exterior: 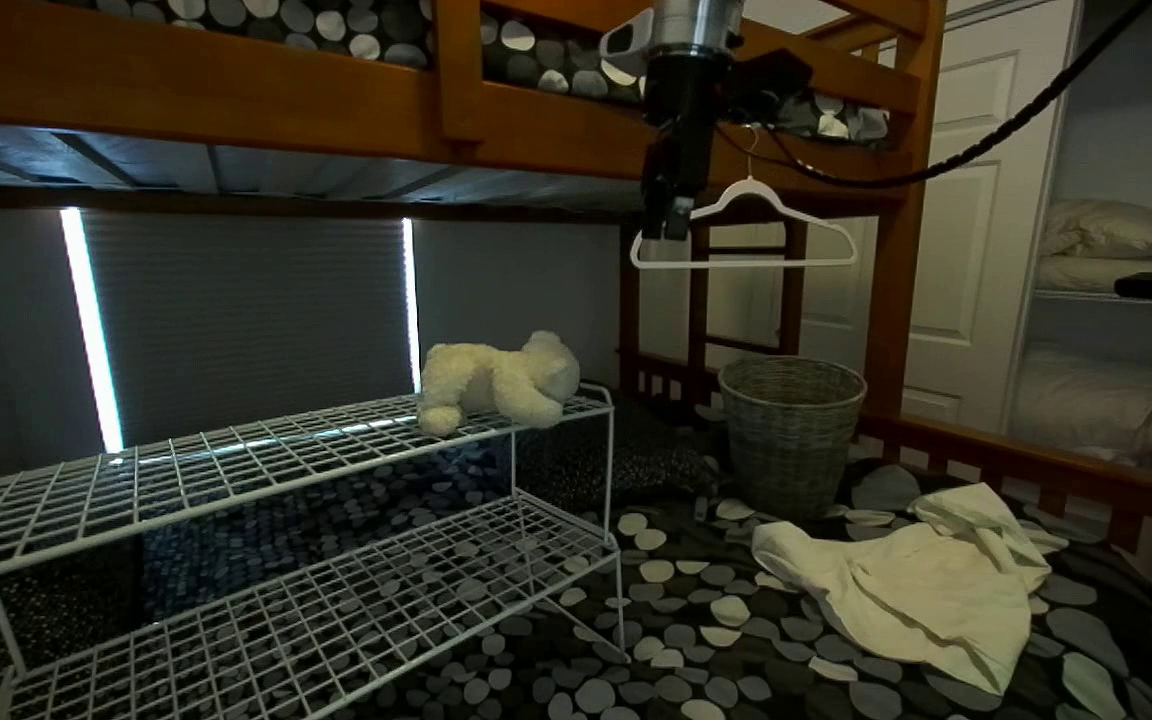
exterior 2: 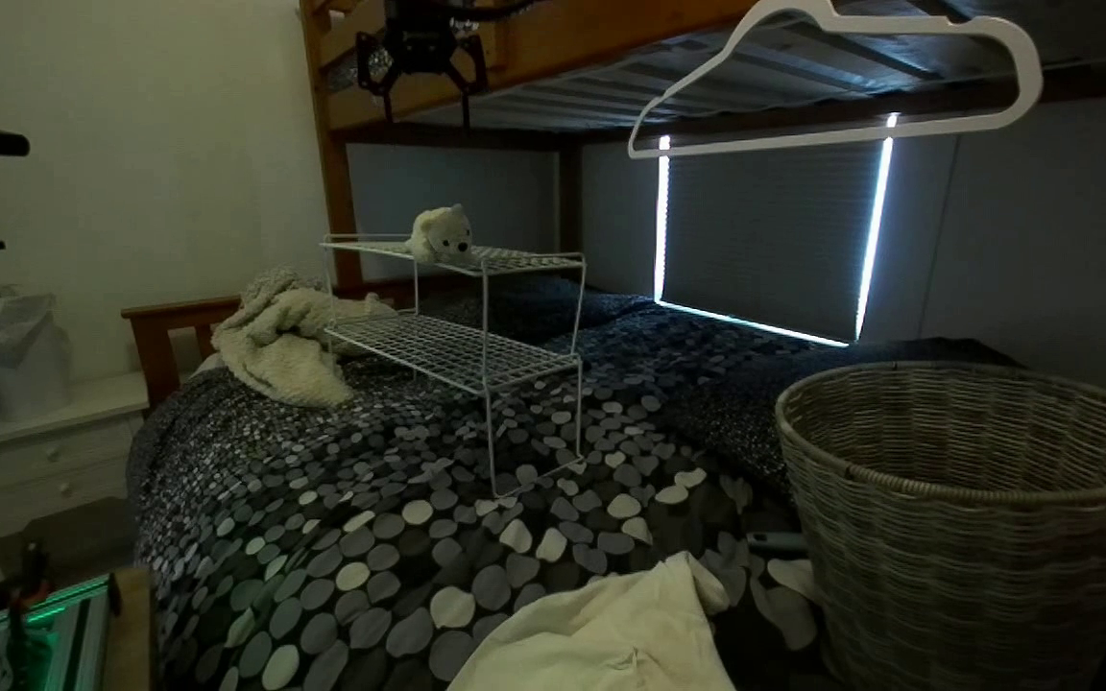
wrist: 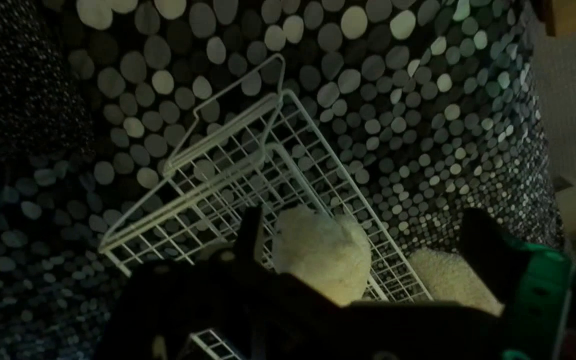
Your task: Lift the white bear and put it on the white stand on the first shelf
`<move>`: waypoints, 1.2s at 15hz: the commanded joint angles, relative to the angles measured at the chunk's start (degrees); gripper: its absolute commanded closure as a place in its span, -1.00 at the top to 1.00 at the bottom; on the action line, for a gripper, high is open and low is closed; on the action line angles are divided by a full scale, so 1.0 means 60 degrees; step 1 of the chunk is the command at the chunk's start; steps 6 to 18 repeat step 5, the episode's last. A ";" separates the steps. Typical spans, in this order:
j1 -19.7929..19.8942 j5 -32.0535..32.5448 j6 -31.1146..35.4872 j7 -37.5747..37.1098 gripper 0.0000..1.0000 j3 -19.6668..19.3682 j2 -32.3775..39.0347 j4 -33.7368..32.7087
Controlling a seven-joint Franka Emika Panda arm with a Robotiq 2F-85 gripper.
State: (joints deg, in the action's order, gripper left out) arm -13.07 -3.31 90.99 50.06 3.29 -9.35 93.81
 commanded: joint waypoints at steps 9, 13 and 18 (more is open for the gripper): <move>0.0299 0.0176 -0.0395 -0.0101 1.00 0.0252 0.0254 -0.0545; 0.0299 0.0176 -0.0395 -0.0101 1.00 0.0252 0.0254 -0.0545; 0.0299 0.0176 -0.0395 -0.0101 1.00 0.0252 0.0254 -0.0545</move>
